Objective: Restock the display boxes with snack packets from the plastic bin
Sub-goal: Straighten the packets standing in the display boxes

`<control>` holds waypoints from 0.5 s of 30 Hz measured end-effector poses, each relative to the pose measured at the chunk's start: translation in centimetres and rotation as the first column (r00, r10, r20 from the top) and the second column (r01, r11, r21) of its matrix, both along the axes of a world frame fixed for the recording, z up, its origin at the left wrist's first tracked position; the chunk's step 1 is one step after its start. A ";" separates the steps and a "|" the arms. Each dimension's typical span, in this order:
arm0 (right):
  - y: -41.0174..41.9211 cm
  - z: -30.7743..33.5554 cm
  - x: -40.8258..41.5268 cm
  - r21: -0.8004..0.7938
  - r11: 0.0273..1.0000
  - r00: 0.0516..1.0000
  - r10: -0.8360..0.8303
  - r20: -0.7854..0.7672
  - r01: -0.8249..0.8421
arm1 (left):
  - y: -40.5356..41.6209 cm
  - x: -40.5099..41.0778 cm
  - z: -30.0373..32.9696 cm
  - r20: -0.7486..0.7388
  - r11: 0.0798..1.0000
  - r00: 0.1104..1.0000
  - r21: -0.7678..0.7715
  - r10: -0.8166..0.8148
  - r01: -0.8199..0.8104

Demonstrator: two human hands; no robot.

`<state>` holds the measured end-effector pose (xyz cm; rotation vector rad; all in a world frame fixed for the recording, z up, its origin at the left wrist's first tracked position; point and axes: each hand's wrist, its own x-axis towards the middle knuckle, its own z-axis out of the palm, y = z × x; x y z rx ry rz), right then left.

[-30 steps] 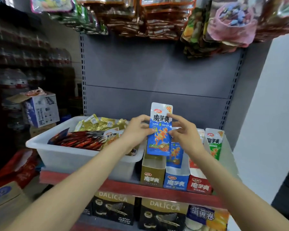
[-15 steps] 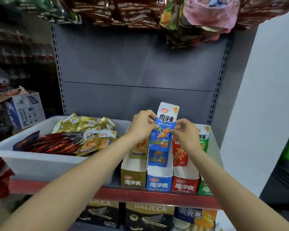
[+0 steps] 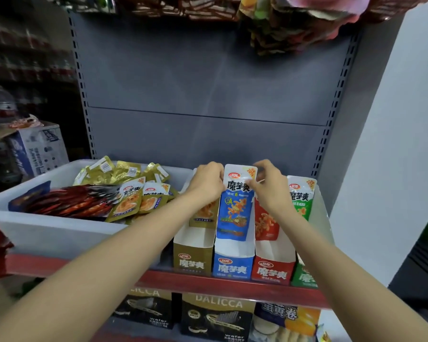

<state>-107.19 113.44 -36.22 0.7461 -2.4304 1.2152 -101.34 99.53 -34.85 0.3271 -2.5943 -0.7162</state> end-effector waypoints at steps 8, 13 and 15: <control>-0.2 0.1 -0.5 0.232 0.972 0.994 0.001 -0.108 0.024 | 0.3 -0.1 0.0 -0.080 0.979 0.997 -0.204 0.003 -0.019; -0.6 0.3 -0.4 0.280 0.959 0.992 -0.005 -0.126 0.041 | 0.4 0.0 0.2 -0.056 0.960 0.998 -0.276 0.023 -0.038; -0.6 0.4 0.1 0.278 0.960 0.992 -0.005 -0.123 0.040 | 0.3 0.5 0.4 -0.044 0.962 0.999 -0.274 0.004 -0.016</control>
